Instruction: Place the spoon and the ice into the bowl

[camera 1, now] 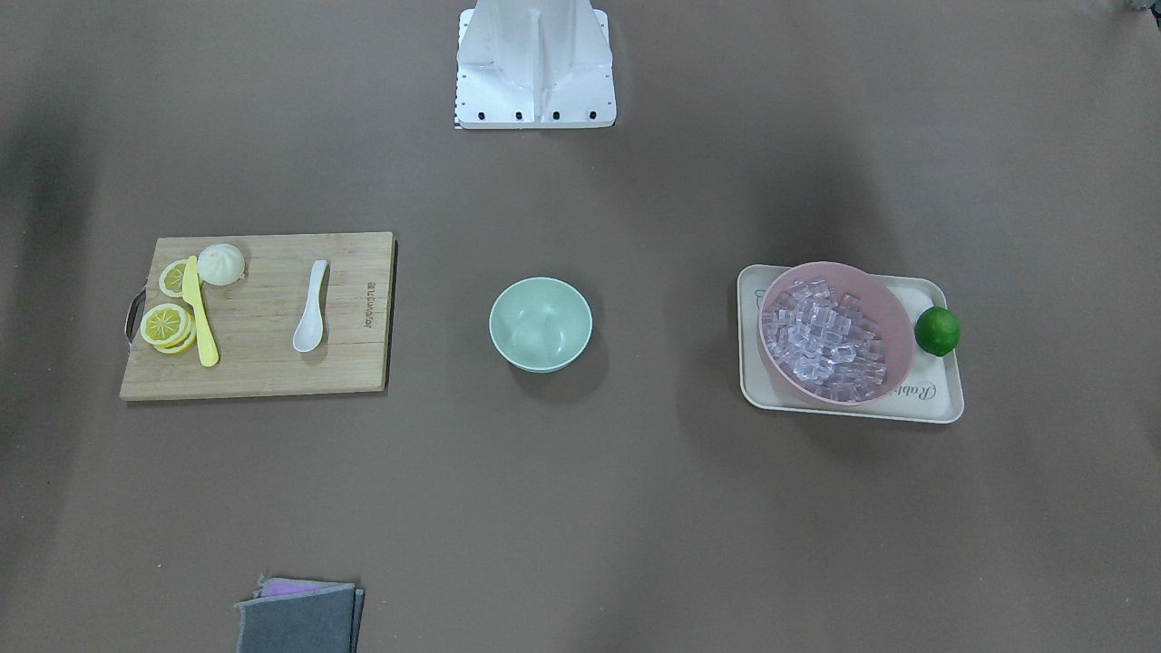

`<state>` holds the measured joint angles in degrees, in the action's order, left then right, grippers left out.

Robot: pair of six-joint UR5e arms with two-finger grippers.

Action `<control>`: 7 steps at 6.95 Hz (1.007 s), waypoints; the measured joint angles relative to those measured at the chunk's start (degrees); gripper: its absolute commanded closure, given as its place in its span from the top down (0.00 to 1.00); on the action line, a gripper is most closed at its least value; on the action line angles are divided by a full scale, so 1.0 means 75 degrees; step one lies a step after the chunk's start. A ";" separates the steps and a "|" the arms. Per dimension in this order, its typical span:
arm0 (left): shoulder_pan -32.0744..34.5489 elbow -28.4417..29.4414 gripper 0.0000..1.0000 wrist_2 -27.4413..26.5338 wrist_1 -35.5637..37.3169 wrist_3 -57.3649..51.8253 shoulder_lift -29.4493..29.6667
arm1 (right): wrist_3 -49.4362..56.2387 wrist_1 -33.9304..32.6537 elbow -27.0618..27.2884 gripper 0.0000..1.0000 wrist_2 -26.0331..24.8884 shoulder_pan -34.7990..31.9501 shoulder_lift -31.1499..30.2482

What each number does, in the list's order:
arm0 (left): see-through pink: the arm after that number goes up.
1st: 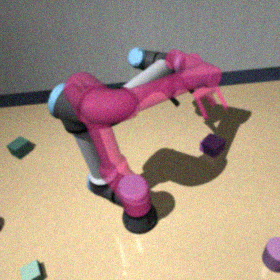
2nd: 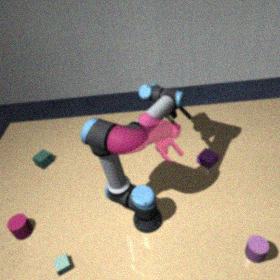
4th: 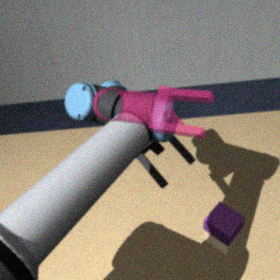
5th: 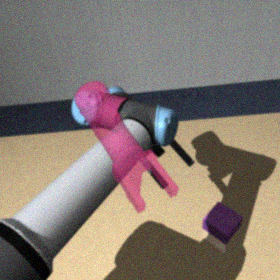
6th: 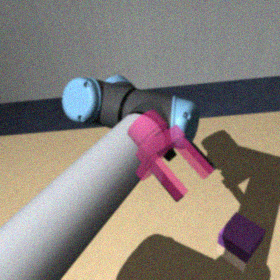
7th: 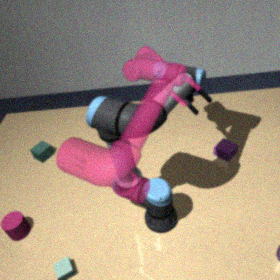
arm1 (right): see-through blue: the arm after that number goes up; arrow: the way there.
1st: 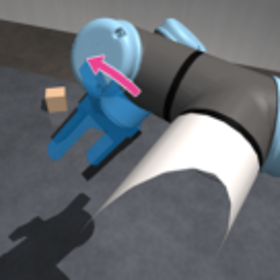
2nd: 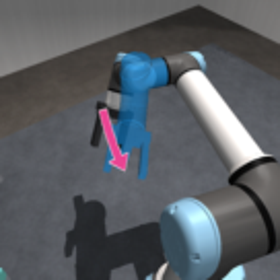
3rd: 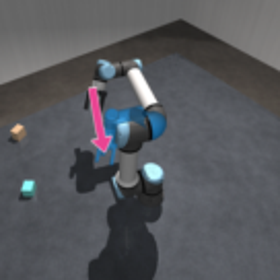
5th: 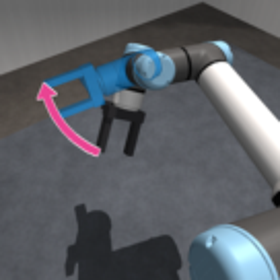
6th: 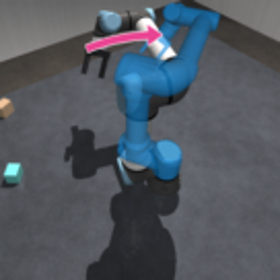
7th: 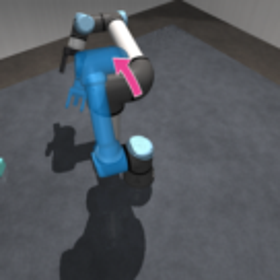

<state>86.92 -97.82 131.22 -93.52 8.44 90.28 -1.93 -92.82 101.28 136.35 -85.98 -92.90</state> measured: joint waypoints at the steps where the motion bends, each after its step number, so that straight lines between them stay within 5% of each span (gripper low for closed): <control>1: 0.0000 0.0006 0.98 0.0000 0.0002 0.0000 0.0019 | 0.0000 0.0001 -0.0002 1.00 -0.0002 0.0010 0.0000; 7: -0.0009 0.0013 0.98 0.0000 0.0006 0.0011 0.0079 | 0.0018 -0.0003 0.0005 1.00 -0.0003 0.0057 0.0008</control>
<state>86.85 -97.72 131.22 -93.47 8.52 90.87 -1.80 -92.84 101.32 136.33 -85.56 -92.84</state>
